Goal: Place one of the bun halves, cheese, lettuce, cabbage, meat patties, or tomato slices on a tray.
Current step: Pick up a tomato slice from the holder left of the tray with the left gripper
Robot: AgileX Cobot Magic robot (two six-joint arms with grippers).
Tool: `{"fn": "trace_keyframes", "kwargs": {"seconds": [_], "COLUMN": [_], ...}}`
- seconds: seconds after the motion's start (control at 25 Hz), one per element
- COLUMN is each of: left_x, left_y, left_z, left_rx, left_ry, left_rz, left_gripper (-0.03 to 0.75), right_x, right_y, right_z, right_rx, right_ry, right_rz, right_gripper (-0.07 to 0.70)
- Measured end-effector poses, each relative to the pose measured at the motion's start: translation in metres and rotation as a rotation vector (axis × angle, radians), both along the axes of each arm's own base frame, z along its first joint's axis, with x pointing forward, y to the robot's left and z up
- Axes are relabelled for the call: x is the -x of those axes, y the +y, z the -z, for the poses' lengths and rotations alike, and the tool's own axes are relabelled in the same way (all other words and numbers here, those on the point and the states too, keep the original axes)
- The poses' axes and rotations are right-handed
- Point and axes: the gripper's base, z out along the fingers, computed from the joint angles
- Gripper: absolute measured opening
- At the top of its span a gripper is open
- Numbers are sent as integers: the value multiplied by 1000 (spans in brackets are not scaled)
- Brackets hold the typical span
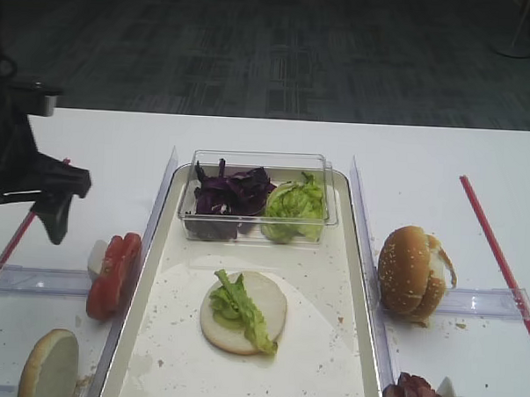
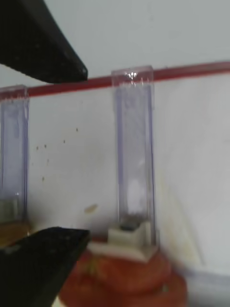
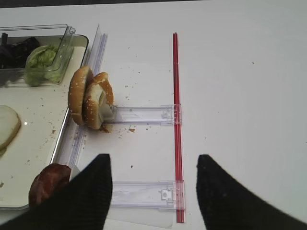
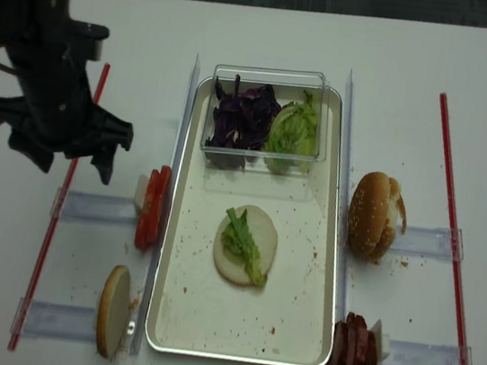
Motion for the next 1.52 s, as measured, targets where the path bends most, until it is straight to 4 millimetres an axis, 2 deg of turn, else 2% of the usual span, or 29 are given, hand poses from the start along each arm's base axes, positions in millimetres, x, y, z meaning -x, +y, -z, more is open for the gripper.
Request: {"fn": "trace_keyframes", "kwargs": {"seconds": [0.2, 0.32, 0.44, 0.76, 0.92, 1.52], "left_x": [8, 15, 21, 22, 18, 6], "left_y": [-60, -84, -95, -100, -103, -112], "left_z": [-12, -15, -15, -14, -4, 27], "left_rx": [48, 72, 81, 103, 96, 106], "left_ry": [-50, -71, -73, -70, -48, -15], "left_rz": [54, 66, 63, 26, 21, 12], "left_gripper": [563, 563, 563, 559, 550, 408], "right_x": [0, 0, 0, 0, 0, 0], "right_y": [0, 0, 0, 0, 0, 0], "right_z": [0, 0, 0, 0, 0, 0], "right_rx": [0, 0, 0, 0, 0, 0], "right_ry": [0, 0, 0, 0, 0, 0], "right_rz": [0, 0, 0, 0, 0, 0], "right_gripper": [427, 427, 427, 427, 427, 427]}}
